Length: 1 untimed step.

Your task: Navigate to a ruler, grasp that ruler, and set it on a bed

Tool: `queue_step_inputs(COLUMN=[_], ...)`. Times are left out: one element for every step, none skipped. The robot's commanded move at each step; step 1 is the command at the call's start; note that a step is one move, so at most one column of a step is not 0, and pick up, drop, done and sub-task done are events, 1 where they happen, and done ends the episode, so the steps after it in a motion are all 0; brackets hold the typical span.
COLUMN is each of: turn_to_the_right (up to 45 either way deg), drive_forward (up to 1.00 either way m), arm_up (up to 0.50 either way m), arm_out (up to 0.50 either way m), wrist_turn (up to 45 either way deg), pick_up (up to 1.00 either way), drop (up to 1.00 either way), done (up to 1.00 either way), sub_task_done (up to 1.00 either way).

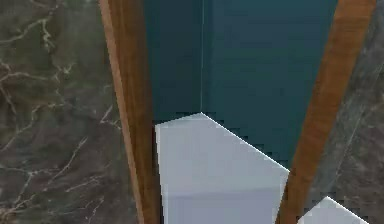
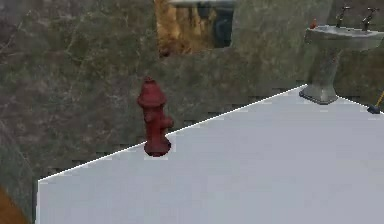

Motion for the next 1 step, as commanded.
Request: queue_step_inputs(turn_to_the_right=[45.0], drive_forward=[0.00], arm_up=[0.00], arm_out=[0.00], wrist_turn=[0.0], pick_up=[0.00], drop=[0.00], done=[0.00], sub_task_done=[0.00])
